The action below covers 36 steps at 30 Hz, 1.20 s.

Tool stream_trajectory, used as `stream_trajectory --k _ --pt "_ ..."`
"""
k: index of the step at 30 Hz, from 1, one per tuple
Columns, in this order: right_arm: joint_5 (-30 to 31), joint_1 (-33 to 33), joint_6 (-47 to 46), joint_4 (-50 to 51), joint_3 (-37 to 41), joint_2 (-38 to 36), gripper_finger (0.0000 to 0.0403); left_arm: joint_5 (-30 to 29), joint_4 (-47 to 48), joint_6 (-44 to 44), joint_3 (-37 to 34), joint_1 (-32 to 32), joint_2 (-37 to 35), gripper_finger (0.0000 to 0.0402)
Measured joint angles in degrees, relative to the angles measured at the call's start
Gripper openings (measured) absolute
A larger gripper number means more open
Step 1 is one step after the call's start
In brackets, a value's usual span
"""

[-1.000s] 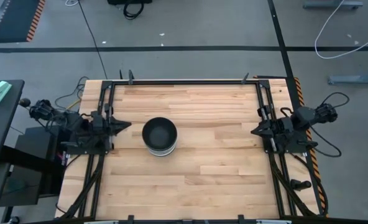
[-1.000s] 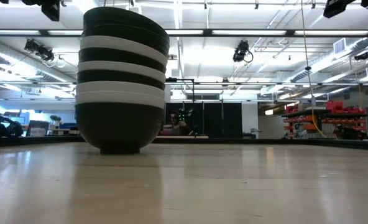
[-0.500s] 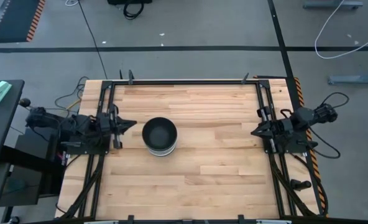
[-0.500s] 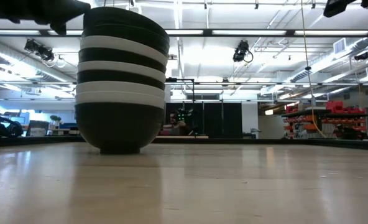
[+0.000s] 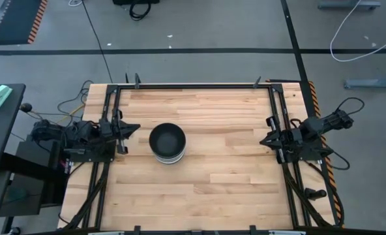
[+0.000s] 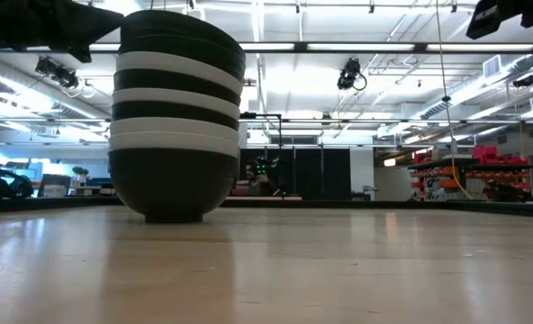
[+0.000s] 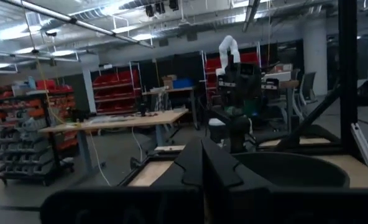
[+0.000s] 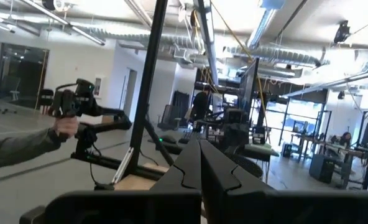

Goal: Nest bowls inside each other
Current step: Return to Home Position

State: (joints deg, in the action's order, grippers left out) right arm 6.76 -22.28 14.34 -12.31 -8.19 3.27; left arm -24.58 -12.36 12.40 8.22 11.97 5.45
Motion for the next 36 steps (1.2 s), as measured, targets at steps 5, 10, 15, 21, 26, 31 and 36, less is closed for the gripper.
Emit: stream_trajectory --k 5,10,15,21,26,31,36 --pt "-1.19 0.0 3.46 -5.59 1.46 -0.02 0.0 3.3 -3.27 2.94 -0.3 -0.04 0.0 0.0" --pt "-1.79 0.0 4.42 -6.82 1.99 0.0 0.0 4.94 -5.49 4.76 -0.3 -0.02 0.02 0.0" --pt "-2.13 0.0 3.9 -7.34 1.99 0.0 0.0 4.96 -10.22 5.59 -3.88 -0.02 0.02 0.0" --pt "-2.48 0.0 3.83 -9.01 2.03 0.0 0.0 5.01 -17.55 6.78 -7.49 -0.2 -0.26 0.0" --pt "-2.8 0.0 4.73 -17.57 6.86 0.0 0.0 5.03 -15.65 4.75 -7.49 -0.95 -0.26 0.0" --pt "-3.08 0.0 3.93 -18.74 7.83 0.24 0.0 7.2 -15.61 3.63 -7.47 -2.39 -0.26 0.0" --pt "-5.91 -0.01 4.31 -18.63 7.79 0.22 0.0 7.91 -13.75 2.84 -7.48 -3.75 -0.26 0.0"
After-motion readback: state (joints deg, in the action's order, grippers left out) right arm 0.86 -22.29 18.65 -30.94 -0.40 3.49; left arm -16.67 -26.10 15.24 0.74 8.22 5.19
